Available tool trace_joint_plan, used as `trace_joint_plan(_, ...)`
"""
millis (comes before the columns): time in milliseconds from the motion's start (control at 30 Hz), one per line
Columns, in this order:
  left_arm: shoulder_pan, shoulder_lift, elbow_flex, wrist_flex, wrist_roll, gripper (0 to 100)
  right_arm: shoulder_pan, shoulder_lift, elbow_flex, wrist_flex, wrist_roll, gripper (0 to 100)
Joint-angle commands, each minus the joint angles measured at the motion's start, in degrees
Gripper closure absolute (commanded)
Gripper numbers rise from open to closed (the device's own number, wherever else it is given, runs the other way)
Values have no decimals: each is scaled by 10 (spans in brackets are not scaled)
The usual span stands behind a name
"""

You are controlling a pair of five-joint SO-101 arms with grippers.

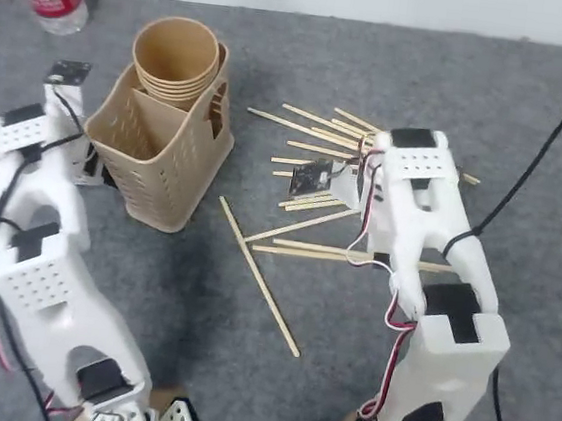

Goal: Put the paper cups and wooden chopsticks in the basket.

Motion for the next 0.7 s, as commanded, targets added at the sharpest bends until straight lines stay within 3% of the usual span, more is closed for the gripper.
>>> trace_joint_plan(0, 25, -9, -23, 26, -11, 727, 22, -65, -80, 53, 8, 990)
trace_joint_plan(333, 38, -10, -24, 92, -55, 727, 53, -266, -150, 98, -19, 990)
trace_joint_plan(467, 43, -30, -21, 119, -60, 727, -22, -314, -152, 50, -150, 990)
trace_joint_plan(667, 47, -51, -21, 159, -76, 728, -162, -349, -149, -153, -461, 990)
